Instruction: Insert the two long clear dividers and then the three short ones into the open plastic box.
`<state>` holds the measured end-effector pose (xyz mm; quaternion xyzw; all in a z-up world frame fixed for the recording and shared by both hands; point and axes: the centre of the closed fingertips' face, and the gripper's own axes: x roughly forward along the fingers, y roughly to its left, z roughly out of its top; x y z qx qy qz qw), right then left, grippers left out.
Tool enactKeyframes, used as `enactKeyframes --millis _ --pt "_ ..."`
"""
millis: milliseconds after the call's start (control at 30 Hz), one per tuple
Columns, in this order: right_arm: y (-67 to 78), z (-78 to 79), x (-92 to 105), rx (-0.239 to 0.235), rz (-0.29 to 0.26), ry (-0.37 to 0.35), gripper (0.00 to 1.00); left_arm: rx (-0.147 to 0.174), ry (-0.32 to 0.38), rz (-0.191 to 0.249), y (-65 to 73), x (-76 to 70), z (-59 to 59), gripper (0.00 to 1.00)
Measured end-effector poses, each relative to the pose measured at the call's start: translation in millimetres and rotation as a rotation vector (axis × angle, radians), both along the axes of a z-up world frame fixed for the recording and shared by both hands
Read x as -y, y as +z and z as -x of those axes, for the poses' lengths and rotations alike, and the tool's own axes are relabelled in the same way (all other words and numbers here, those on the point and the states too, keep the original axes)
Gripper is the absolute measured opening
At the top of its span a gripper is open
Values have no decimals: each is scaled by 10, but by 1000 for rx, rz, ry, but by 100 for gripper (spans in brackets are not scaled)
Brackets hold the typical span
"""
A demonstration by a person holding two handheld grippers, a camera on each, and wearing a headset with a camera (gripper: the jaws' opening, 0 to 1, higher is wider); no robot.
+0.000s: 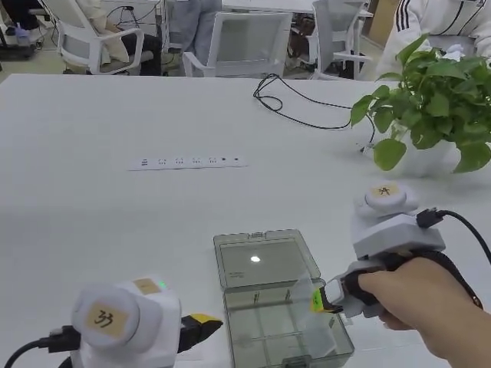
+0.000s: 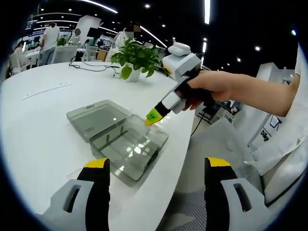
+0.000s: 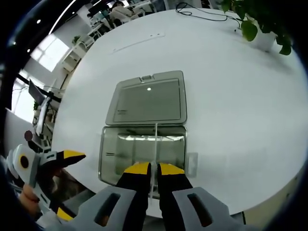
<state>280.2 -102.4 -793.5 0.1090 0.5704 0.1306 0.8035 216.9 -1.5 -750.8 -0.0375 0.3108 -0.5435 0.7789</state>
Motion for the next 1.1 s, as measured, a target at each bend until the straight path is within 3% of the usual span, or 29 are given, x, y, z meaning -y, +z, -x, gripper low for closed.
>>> enactKeyframes --millis 400,1100 --pt "-11 -12 -101 2 -15 40 7 -3 2 -5 -18 -9 2 82" --pt "-184 -16 -181 2 -89 97 10 -7 30 -14 -10 -34 -21 82"
